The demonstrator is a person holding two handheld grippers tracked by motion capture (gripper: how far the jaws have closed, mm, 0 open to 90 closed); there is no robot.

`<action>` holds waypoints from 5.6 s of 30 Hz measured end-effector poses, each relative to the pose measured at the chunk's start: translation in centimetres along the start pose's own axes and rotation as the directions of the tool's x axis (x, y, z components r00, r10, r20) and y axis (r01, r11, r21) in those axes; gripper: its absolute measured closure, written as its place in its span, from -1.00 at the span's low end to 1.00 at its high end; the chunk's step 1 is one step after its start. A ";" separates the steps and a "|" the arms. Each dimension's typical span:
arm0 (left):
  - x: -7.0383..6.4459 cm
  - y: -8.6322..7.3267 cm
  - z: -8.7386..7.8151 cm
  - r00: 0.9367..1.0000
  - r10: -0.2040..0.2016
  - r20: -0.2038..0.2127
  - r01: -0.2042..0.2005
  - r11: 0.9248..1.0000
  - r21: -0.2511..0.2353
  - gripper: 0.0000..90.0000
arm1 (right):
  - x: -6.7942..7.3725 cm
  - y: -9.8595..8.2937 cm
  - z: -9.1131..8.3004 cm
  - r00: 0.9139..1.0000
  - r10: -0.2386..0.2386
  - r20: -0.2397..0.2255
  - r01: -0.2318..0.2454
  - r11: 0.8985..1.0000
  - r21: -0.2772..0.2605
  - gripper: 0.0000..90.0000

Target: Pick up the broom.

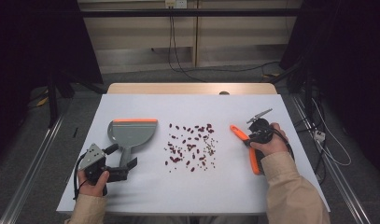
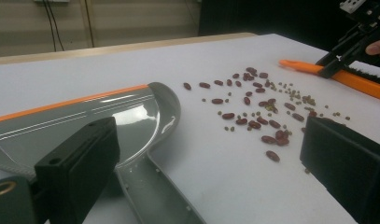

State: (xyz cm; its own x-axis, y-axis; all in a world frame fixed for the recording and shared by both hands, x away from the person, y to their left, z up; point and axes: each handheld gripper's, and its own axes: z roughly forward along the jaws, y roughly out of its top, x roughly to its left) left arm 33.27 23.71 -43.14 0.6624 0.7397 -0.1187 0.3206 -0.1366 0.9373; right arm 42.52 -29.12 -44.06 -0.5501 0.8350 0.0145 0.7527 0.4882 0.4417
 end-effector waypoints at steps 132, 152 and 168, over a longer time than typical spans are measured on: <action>-10.9 6.7 12.5 0.989 -0.009 0.147 -0.004 0.996 0.092 0.56 | 12.3 3.1 -5.6 0.975 0.017 -0.220 -0.184 0.611 -0.770 -0.69; -11.8 6.3 12.7 0.992 0.017 0.128 -0.027 0.997 0.076 0.57 | 15.2 4.6 -3.0 0.939 0.125 -0.321 -0.318 0.673 -0.668 -0.68; -13.6 6.8 11.9 0.988 0.136 0.079 -0.137 0.990 0.011 0.48 | 16.3 7.7 -3.2 0.918 0.304 -0.254 -0.396 0.709 -0.583 -0.24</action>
State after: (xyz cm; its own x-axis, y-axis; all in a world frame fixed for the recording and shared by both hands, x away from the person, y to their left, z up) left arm 34.52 4.93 -39.00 0.7514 0.6597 -0.0159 0.2343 -0.2442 0.9410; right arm 38.17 -12.59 -37.56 -0.3681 0.8505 0.3758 0.5411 -0.1327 0.8304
